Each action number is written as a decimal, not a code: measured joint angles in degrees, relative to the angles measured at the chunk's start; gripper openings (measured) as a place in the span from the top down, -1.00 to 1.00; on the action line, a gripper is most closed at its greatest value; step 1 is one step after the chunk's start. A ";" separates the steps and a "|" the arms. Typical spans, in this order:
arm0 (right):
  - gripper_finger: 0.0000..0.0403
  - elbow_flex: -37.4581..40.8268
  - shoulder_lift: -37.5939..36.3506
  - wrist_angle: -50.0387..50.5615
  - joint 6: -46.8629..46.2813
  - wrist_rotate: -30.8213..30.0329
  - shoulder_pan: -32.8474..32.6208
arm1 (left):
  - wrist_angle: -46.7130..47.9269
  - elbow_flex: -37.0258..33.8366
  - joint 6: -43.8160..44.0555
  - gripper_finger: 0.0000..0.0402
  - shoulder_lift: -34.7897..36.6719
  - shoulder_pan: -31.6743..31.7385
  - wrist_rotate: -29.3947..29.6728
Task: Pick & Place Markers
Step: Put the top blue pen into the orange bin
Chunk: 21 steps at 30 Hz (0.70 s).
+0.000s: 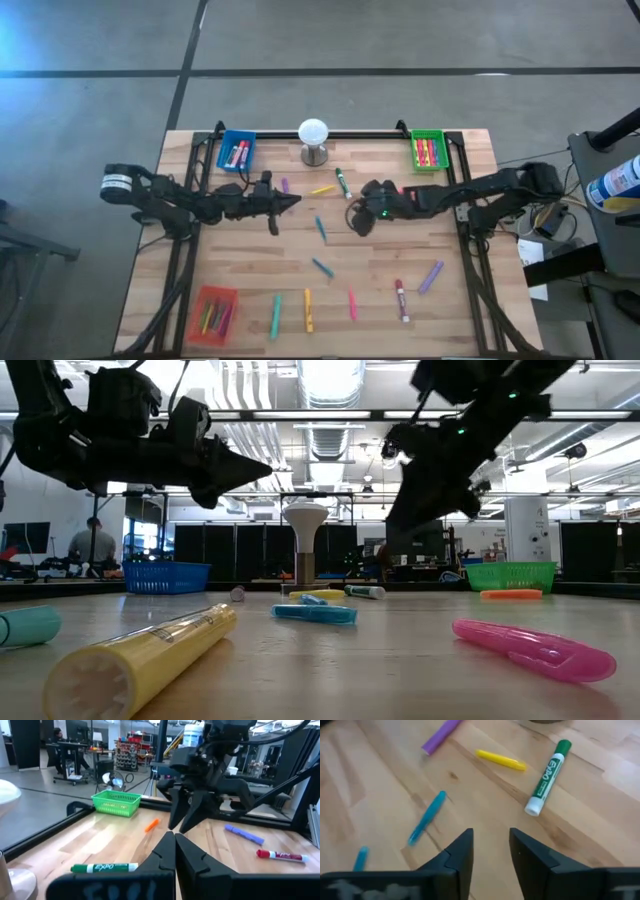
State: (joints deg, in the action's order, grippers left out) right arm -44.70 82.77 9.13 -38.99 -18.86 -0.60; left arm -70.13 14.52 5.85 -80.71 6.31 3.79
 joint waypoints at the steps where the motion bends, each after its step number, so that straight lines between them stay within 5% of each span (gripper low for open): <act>1: 0.34 -1.07 1.44 0.13 -0.11 0.46 0.33 | 0.27 -0.01 0.04 1.00 0.00 0.00 0.01; 11: 0.04 -14.00 15.62 1.47 -3.97 8.51 0.43 | 2.78 0.00 0.21 1.00 0.00 0.00 0.42; 21: 0.11 -27.94 30.08 9.32 -5.02 8.45 -3.13 | 3.52 -0.58 0.35 1.00 0.00 0.04 0.79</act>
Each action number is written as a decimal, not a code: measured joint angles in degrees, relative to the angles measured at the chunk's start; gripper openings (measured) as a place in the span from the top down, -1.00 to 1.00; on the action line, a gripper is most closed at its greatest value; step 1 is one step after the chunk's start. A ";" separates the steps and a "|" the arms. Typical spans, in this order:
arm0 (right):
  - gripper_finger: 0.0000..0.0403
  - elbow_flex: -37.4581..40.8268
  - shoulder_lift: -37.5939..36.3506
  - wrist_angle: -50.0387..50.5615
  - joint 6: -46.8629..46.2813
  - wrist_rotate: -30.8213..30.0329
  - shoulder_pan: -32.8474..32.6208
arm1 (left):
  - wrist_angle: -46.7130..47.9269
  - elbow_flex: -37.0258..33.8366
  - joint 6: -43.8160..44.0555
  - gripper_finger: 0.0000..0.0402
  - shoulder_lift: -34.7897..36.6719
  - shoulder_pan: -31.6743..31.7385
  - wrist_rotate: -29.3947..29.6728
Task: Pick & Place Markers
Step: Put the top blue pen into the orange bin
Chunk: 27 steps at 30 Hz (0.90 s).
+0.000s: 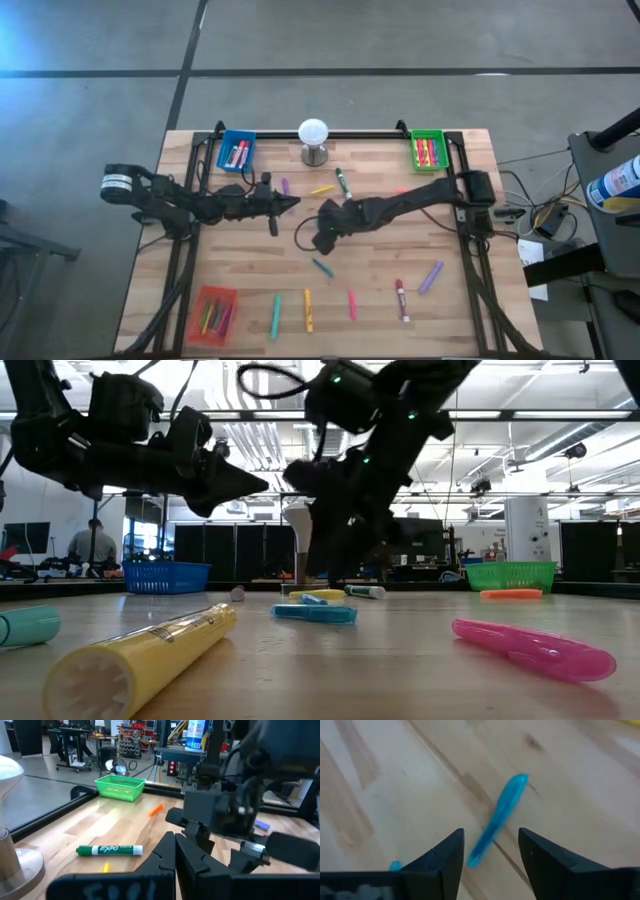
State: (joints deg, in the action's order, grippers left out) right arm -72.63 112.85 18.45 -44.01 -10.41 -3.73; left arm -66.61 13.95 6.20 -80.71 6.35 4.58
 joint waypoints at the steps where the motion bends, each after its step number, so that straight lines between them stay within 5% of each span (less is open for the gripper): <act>1: 0.13 -1.26 1.22 1.31 -0.38 -0.01 -0.07 | 0.00 -0.23 0.02 1.00 0.00 0.06 0.00; 19: 0.81 -2.89 4.62 5.21 -0.96 1.25 0.06 | 1.74 -1.13 10.80 1.00 0.11 5.09 2.89; 27: 0.83 1.56 -0.99 3.47 4.11 -0.60 -0.15 | -0.74 -1.15 12.28 1.00 0.28 5.31 -1.68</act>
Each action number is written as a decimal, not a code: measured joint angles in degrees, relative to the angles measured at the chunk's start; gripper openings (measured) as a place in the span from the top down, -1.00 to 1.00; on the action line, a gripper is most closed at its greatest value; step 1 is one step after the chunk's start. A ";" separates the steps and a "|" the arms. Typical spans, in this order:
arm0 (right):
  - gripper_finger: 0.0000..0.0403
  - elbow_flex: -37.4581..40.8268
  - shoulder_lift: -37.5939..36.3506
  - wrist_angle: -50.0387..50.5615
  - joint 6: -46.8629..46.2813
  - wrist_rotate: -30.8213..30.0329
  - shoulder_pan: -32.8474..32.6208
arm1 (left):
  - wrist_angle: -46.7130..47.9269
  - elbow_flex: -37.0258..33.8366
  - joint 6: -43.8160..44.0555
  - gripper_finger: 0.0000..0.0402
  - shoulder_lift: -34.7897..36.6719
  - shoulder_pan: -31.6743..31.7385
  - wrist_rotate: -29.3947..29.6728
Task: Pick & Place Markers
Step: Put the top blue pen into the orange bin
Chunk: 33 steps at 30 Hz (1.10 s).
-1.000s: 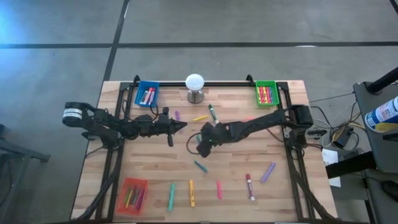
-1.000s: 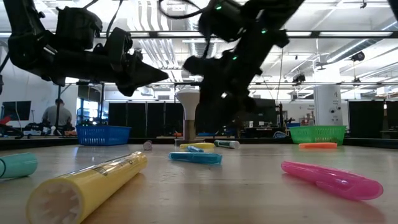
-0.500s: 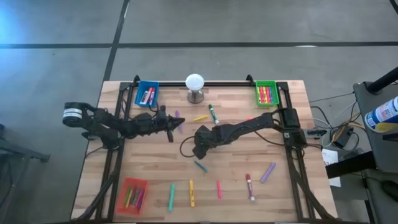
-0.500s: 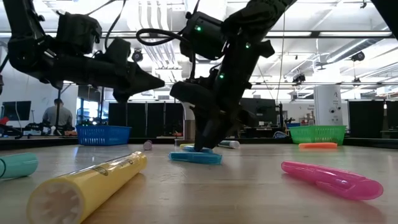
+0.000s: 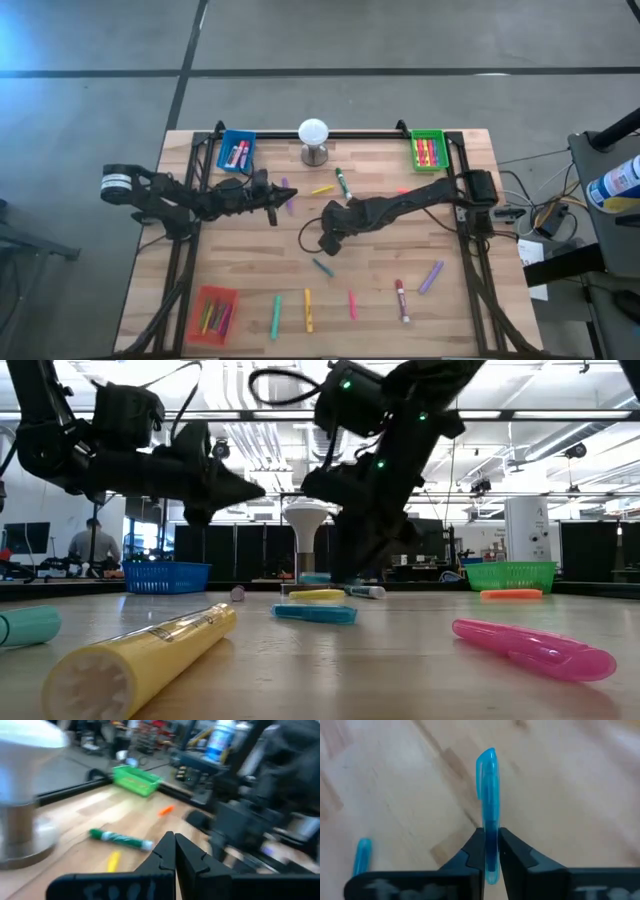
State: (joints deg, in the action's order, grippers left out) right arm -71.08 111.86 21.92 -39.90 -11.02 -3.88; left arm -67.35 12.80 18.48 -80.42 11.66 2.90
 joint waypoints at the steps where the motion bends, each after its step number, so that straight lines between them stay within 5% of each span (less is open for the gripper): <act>1: 0.83 1.26 -1.17 -1.64 0.31 -0.67 -0.03 | -1.31 -0.01 0.09 1.00 0.00 0.00 -1.25; 13: 0.82 21.16 -15.41 -39.52 6.19 -0.95 -0.13 | -7.16 0.26 3.50 0.63 0.02 -1.30 -3.54; 19: 0.82 26.40 -18.12 -60.81 13.42 -0.87 -0.13 | -12.88 1.81 2.38 0.50 0.00 -4.01 -10.64; 33: 0.82 24.22 -18.15 -66.81 20.87 3.75 -0.11 | -10.05 7.94 -0.40 0.50 0.00 -7.95 -11.04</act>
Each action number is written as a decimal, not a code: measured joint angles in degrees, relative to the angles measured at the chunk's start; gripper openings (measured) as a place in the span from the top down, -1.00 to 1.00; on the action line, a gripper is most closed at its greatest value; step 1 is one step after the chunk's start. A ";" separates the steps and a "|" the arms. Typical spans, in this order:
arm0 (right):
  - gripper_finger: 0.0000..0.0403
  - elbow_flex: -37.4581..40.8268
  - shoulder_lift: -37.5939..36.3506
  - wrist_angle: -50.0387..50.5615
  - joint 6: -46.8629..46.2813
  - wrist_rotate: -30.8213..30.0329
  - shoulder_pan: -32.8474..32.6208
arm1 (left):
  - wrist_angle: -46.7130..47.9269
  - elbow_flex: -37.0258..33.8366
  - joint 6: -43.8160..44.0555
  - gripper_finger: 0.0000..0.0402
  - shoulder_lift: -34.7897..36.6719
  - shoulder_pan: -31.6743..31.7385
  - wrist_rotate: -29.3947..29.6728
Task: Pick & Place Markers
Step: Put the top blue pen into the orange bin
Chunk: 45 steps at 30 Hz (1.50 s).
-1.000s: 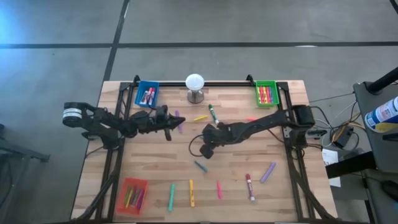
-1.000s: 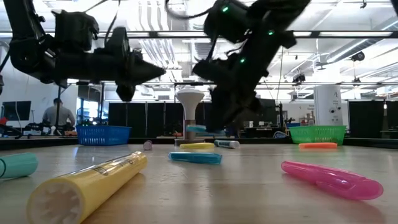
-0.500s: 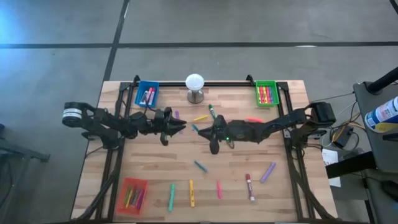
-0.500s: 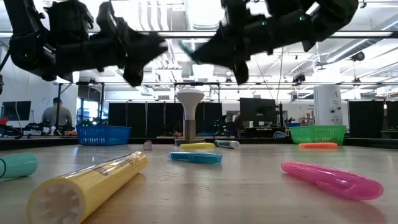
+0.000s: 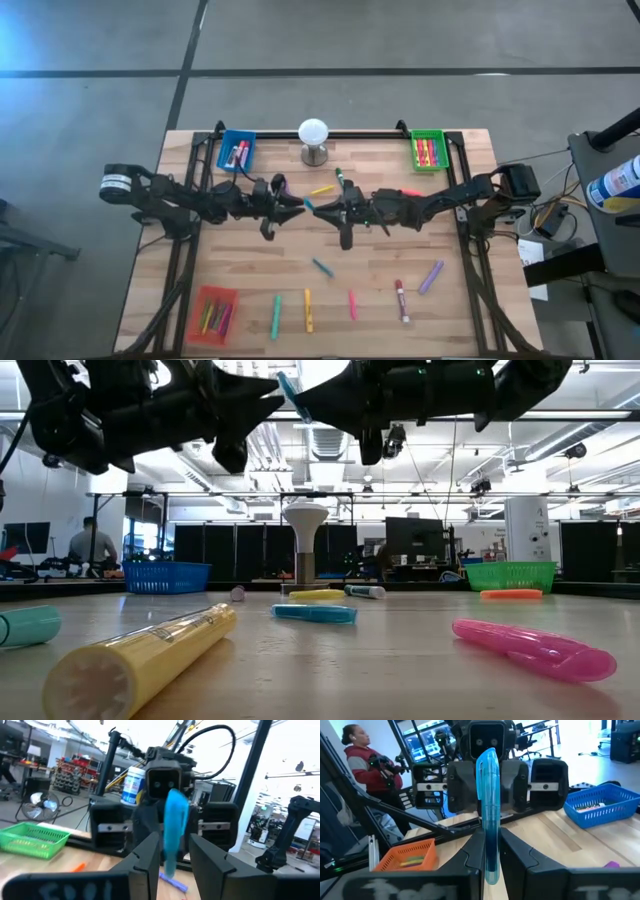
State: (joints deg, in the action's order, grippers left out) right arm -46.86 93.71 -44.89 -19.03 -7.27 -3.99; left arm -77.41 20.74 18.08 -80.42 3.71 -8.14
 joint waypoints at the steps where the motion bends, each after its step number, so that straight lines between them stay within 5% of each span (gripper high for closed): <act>1: 0.82 -0.04 0.02 0.07 -0.02 0.02 -0.02 | 0.06 0.33 -0.28 0.50 0.00 -0.26 -0.01; 14: 0.82 -0.41 0.11 0.59 1.53 1.79 -0.13 | 1.54 3.81 -2.92 0.50 -0.02 -0.67 0.04; 23: 0.82 -0.41 0.11 1.04 2.30 1.95 -0.13 | 2.47 4.53 -3.44 0.77 -0.02 -0.77 -0.37; 30: 0.55 -0.41 -0.55 5.48 2.40 1.95 -0.13 | 4.99 4.60 -2.97 0.77 2.00 -0.39 -0.46; 38: 0.30 0.66 -6.40 23.04 1.26 1.21 -0.43 | 36.19 7.40 3.30 0.77 14.52 -0.63 0.26; 45: 0.47 6.27 -8.37 24.85 1.39 -1.93 -0.49 | 73.50 14.55 16.40 0.77 21.00 -8.74 8.90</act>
State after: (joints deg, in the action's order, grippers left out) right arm -40.59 85.35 -20.03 -17.64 -9.20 -4.48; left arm -3.91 35.29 34.48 -59.42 -5.02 0.76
